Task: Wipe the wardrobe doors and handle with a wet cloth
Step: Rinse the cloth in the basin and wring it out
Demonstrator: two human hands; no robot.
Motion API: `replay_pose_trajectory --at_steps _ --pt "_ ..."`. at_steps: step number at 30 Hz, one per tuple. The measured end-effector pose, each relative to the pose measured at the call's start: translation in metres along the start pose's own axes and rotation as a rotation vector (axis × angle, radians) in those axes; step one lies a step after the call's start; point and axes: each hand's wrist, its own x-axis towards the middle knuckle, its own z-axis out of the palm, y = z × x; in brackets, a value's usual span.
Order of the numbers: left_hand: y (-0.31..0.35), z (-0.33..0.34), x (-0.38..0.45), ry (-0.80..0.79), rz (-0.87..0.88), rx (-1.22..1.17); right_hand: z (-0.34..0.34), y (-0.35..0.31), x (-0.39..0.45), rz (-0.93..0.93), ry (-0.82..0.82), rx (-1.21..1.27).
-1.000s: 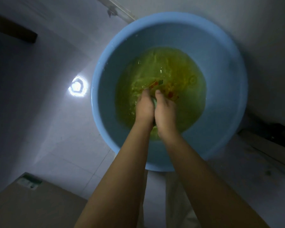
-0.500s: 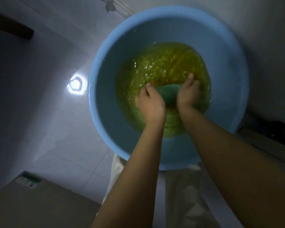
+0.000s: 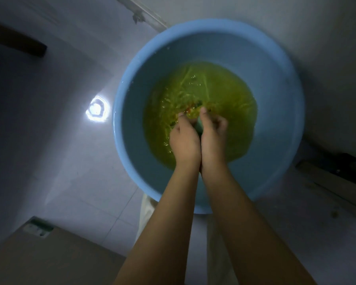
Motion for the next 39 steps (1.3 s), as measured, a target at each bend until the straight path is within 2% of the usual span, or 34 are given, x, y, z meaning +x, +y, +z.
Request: replay_pose_trajectory --at_steps 5,10,12,15,19,25,39 --pt "0.0 0.01 0.005 0.112 0.088 0.024 -0.002 -0.007 0.011 -0.054 -0.094 -0.097" --pt "-0.007 0.015 0.009 0.143 0.223 0.161 -0.003 -0.007 0.016 -0.135 -0.013 -0.08" --pt "-0.007 0.016 0.008 0.022 0.258 0.065 -0.005 -0.009 0.016 -0.133 -0.023 -0.065" --pt "-0.008 0.015 0.006 -0.179 0.205 0.012 -0.006 -0.012 0.011 -0.134 -0.048 -0.022" --pt "-0.008 0.011 0.006 -0.271 0.177 0.101 -0.008 -0.014 0.004 -0.128 -0.111 0.002" --pt "-0.002 0.007 -0.002 -0.18 0.242 0.051 -0.01 -0.015 0.0 -0.104 -0.167 0.007" --pt "-0.003 0.004 -0.004 -0.12 0.378 0.036 -0.012 -0.01 -0.002 -0.107 -0.174 -0.028"
